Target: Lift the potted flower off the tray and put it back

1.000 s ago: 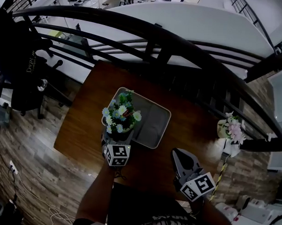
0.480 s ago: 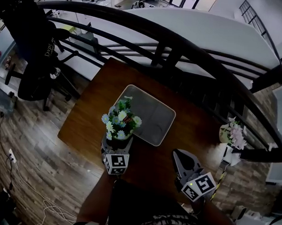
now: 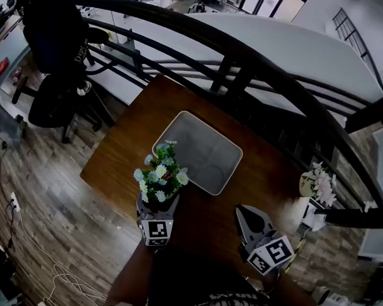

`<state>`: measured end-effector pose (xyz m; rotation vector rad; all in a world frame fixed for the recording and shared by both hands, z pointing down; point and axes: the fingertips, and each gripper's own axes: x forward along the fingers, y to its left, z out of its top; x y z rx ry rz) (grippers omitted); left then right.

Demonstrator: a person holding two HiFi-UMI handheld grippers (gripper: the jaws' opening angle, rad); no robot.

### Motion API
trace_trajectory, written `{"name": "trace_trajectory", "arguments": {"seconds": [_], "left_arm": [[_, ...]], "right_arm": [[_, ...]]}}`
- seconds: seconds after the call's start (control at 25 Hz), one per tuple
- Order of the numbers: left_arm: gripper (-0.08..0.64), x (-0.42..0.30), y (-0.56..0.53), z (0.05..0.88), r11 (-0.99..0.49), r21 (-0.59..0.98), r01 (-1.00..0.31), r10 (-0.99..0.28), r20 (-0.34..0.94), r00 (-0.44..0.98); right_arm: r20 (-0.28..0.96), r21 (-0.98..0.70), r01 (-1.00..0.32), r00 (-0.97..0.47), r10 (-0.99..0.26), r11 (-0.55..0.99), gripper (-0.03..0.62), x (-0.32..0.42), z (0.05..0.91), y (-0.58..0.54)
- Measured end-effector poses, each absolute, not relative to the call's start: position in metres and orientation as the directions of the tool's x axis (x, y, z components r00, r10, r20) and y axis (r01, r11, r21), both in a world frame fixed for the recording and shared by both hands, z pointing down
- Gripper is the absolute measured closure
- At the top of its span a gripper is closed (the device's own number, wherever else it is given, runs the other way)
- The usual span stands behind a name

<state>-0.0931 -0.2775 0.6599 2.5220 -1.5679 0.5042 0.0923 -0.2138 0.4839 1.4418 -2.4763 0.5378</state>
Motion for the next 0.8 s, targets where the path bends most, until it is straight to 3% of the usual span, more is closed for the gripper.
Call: {"name": "trace_trajectory", "arguments": {"seconds": [0.36, 0.8], "left_arm": [[0.107, -0.103, -0.263, 0.684, -0.441, -0.060, -0.896, -0.843, 0.370, 0.390], [0.107, -0.097, -0.247, 0.693, -0.453, -0.081, -0.888, -0.820, 0.429, 0.379]], "right_arm": [[0.383, -0.199, -0.859, -0.511, -0.770, 0.471, 0.594, 0.086, 0.490, -0.204], [0.313, -0.221, -0.851, -0.524, -0.792, 0.476, 0.594, 0.095, 0.470, -0.198]]}}
